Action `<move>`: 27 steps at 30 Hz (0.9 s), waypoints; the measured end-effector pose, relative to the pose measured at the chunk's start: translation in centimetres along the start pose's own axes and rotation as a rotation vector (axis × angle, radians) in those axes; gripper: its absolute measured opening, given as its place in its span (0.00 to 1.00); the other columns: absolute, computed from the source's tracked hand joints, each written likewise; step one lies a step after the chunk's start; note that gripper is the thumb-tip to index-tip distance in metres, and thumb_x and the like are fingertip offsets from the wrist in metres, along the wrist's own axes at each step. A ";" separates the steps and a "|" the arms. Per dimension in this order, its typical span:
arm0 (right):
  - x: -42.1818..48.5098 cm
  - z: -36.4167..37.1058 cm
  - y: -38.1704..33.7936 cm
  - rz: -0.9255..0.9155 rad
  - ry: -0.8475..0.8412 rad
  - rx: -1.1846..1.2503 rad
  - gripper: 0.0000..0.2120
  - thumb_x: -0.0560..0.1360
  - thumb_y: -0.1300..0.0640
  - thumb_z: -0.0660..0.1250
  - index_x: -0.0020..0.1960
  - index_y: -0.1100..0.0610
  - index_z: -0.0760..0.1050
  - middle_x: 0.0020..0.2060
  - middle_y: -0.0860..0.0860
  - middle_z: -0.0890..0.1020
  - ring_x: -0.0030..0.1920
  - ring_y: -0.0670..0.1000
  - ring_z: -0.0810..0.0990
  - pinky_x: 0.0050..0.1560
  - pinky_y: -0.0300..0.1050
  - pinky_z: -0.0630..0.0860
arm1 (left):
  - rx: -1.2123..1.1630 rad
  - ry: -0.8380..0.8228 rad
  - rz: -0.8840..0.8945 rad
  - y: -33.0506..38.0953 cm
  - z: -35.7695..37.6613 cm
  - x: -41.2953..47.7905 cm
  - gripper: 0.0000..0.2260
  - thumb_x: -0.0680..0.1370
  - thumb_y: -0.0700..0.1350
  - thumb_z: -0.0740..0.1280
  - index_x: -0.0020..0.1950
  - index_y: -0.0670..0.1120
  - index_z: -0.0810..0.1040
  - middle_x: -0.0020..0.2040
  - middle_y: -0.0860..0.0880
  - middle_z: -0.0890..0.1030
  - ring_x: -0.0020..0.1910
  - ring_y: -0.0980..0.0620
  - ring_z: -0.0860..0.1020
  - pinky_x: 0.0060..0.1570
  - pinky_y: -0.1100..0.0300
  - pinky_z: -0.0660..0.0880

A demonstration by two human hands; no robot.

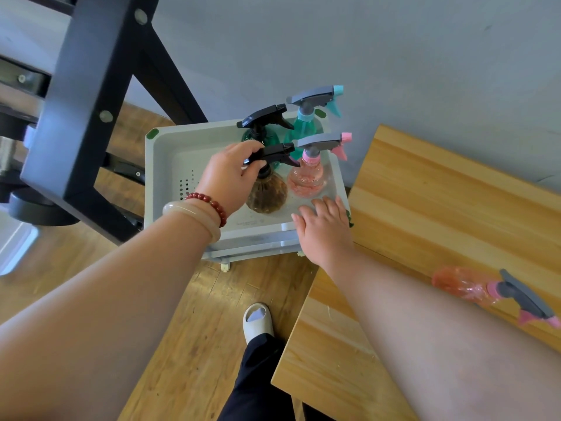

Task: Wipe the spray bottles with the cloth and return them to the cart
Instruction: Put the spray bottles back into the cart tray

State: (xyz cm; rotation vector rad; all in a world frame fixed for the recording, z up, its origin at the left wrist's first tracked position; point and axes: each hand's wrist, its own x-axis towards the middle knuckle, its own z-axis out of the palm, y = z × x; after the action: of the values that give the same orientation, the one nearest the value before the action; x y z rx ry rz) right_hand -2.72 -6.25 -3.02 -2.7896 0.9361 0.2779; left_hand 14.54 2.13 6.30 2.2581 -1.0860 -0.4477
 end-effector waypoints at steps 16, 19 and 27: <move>-0.2 -1.2 -0.4 0.037 -0.068 0.007 0.23 0.84 0.45 0.44 0.70 0.55 0.69 0.71 0.56 0.69 0.75 0.58 0.59 0.78 0.53 0.42 | -0.038 0.045 -0.086 0.6 1.5 -0.6 0.16 0.84 0.42 0.59 0.71 0.44 0.70 0.64 0.45 0.76 0.56 0.53 0.73 0.53 0.63 0.69; -0.5 -1.7 -0.4 0.032 -0.069 0.042 0.23 0.84 0.45 0.45 0.72 0.55 0.67 0.73 0.56 0.67 0.77 0.57 0.57 0.77 0.52 0.40 | -0.054 0.077 -0.070 0.8 1.8 -1.1 0.16 0.84 0.41 0.59 0.71 0.44 0.70 0.65 0.45 0.75 0.56 0.54 0.72 0.54 0.64 0.68; -2.4 -3.0 0.7 0.063 -0.064 0.120 0.25 0.85 0.46 0.46 0.77 0.55 0.58 0.79 0.58 0.56 0.79 0.57 0.48 0.76 0.49 0.37 | 0.086 0.064 -0.128 1.7 2.6 -2.7 0.27 0.83 0.47 0.60 0.80 0.50 0.53 0.80 0.46 0.54 0.78 0.42 0.52 0.74 0.45 0.56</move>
State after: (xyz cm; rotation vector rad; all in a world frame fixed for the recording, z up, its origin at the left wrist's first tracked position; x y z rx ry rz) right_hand -4.70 -6.12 0.32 -2.6301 0.9922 0.3077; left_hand 10.47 2.49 5.50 2.4105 -0.9482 -0.3838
